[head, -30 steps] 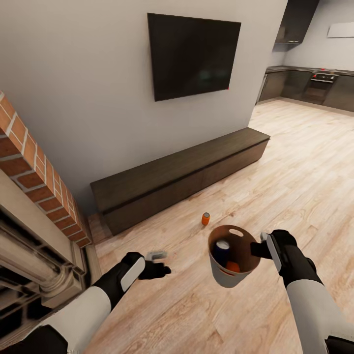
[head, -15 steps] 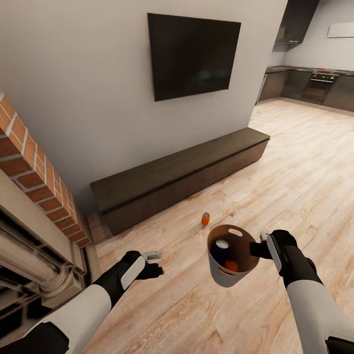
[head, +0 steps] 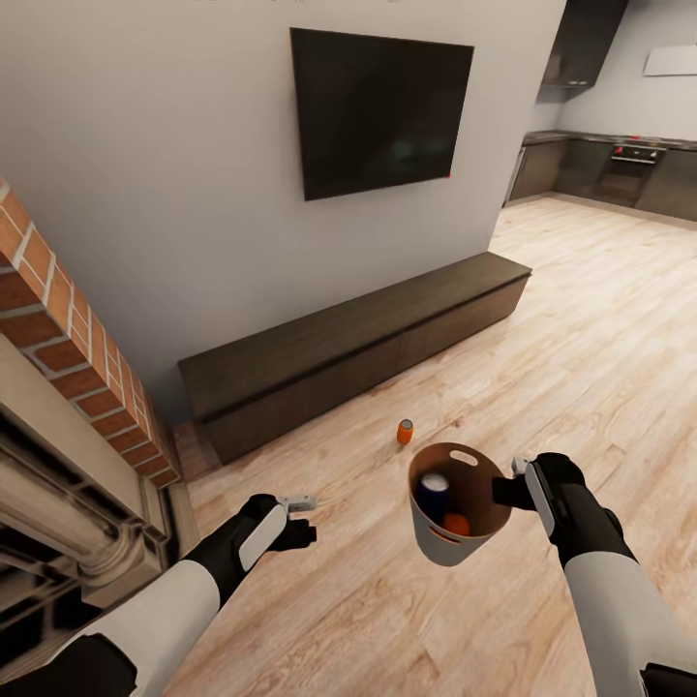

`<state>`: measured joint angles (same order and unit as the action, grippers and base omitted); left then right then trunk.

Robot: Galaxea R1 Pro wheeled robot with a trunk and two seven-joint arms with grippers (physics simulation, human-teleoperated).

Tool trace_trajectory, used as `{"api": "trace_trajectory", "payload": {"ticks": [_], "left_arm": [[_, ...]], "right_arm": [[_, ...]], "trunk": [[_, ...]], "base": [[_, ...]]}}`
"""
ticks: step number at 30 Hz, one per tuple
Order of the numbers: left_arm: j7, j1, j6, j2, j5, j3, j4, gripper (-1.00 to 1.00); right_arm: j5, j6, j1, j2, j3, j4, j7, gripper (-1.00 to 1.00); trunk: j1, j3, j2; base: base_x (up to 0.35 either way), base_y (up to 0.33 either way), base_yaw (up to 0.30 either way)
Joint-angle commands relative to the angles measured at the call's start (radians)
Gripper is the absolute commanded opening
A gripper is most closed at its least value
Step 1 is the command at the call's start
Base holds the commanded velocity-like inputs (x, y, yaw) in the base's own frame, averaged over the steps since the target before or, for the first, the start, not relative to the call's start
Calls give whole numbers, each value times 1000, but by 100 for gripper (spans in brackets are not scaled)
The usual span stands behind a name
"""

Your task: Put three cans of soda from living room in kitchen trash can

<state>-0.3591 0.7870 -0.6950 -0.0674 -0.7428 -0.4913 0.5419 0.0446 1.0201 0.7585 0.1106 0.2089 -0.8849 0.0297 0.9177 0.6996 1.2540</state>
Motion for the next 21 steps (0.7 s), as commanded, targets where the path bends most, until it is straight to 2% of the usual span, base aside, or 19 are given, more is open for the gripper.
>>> {"api": "trace_trajectory", "payload": {"ticks": [1, 14, 21], "left_arm": [[0, 0, 0, 0, 0, 0, -1, 100], [-6, 0, 0, -10, 5, -5, -1, 100], [-6, 1, -1, -12, 7, -9, -3, 100]], "right_arm": [[-19, -1, -1, 0, 1, 0, 5, -100], [-15, 14, -3, 0, -1, 0, -5, -100], [34, 27, -8, 3, 6, -2, -20, -100]], "trunk": [[0, -1, 0], [0, -14, 0], [0, -14, 0]], "base": [[0, 0, -26], [0, 0, -11], [0, 0, 0]]}}
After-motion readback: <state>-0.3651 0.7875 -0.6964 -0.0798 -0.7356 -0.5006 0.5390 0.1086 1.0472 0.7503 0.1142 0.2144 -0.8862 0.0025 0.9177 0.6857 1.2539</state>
